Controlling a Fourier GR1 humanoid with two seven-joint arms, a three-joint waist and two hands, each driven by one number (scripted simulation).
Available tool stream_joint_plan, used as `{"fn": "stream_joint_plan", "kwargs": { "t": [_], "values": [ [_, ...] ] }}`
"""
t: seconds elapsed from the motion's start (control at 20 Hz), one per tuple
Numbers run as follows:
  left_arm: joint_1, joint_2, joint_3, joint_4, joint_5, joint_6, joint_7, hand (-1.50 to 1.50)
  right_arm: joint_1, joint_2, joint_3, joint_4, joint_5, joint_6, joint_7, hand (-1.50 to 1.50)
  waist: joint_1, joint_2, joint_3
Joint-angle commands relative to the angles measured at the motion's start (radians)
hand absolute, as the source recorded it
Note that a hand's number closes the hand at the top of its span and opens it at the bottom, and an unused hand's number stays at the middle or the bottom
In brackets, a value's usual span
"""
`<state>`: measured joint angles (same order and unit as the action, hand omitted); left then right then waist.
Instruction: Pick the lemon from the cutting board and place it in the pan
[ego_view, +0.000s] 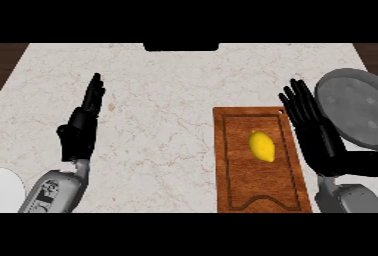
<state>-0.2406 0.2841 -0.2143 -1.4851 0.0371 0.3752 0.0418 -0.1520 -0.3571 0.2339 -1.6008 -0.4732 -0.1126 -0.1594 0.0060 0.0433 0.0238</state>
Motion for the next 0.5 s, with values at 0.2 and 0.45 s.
{"fn": "stream_joint_plan", "kwargs": {
  "t": [0.2,0.45],
  "values": [
    [-0.044,0.028,0.032,-0.002,0.043,-0.064,-0.002,0.00,-0.132,-0.167,0.232,0.111,0.038,0.492,0.038,1.50,0.108,-0.017,-0.023],
    [-0.022,0.023,0.067,0.001,0.115,-0.103,0.032,0.00,-0.189,-0.295,0.117,0.264,0.245,0.579,-0.341,-1.50,0.035,-0.030,-0.018]
  ]
}}
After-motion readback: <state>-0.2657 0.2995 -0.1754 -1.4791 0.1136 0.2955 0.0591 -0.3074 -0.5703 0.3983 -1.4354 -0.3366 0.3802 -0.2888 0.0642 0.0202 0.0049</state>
